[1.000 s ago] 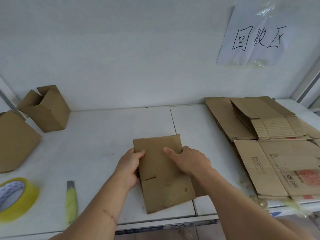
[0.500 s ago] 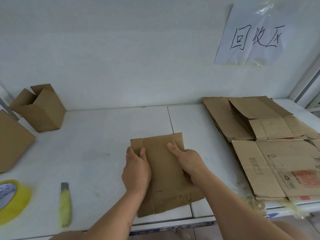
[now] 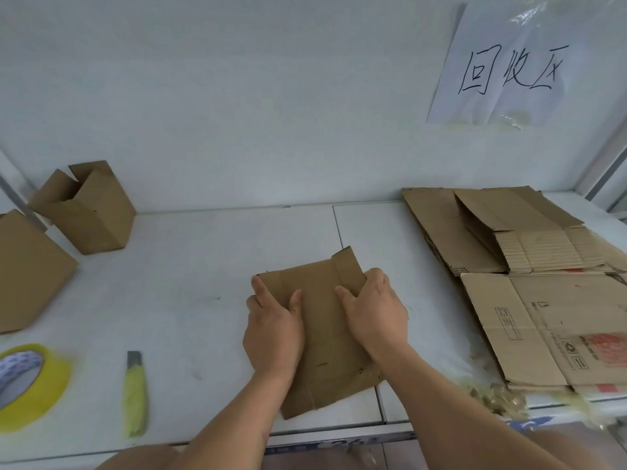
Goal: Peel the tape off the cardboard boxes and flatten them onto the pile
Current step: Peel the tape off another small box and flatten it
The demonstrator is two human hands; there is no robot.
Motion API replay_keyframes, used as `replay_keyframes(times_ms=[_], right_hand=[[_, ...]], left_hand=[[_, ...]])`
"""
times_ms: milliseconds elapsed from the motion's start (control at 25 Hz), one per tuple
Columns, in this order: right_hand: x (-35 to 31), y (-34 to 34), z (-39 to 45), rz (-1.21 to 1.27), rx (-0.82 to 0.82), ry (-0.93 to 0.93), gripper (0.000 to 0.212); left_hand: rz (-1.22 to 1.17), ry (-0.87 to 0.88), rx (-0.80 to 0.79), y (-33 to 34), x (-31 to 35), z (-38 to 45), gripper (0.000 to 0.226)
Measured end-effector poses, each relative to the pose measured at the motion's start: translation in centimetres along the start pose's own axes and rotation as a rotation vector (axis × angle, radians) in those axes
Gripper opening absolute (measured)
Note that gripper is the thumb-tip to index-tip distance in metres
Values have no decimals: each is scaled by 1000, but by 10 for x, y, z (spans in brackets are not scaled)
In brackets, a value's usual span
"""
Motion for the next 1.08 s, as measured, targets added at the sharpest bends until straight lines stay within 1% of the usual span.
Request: replay_keyframes(times_ms=[40,80,160,240,280,320,360,400,480,520,600,680,760,840,880,1000,1080], right_hand=[[1,1,5,29,-59,40,49],[2,1,10,56,-142,92,52],[7,9,21,102,-331,137,61],[13,13,25,156,-451,169,77],[15,12,25,204,-479,198,87],[16,11,24,234,-488,225,95],[17,9,24,233,-471,228,98],[18,8,23,178,-429,210,93],[19,6,19,-31,-260,119,67],[16,7,13,-104,-187,73,58],[12,14,-3,-200,-79,-25,55],[13,27,-10,-332,-7,-122,61],[16,34,-8,-358,-31,-165,68],[16,38,-3,-352,-107,-189,70],[14,40,-2,-375,-138,-206,71],[9,46,-16,-431,-220,-267,73],[10,50,-26,-424,-276,-281,73]], left_hand=[[-34,-14,1,-1,-3,1,79],[-71,-21,4,-2,-5,2,78],[-92,2,23,-4,-7,2,75],[-62,29,34,-4,-6,3,73],[-44,31,35,-3,-7,5,72],[-27,32,36,-2,-7,6,71],[-8,36,37,-1,-7,7,71],[18,50,37,-1,-6,8,71],[90,110,22,3,-4,6,70],[133,135,10,5,-3,4,68],[240,173,-1,12,-4,4,61],[363,224,-11,18,-6,8,56],[429,296,-113,26,-8,14,53],[455,338,-234,34,-9,20,55],[465,347,-267,35,-9,24,58],[507,327,-287,38,-2,36,70],[526,305,-261,40,4,43,72]])
Point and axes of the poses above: each hand's wrist, its own z-axis towards the middle knuckle, its own y-axis out of the palm, x = y × z, the point moved 5 cm from there along z, towards the middle knuckle, and after that the axes turned 3 degrees about -z, right-handed, at the moved point
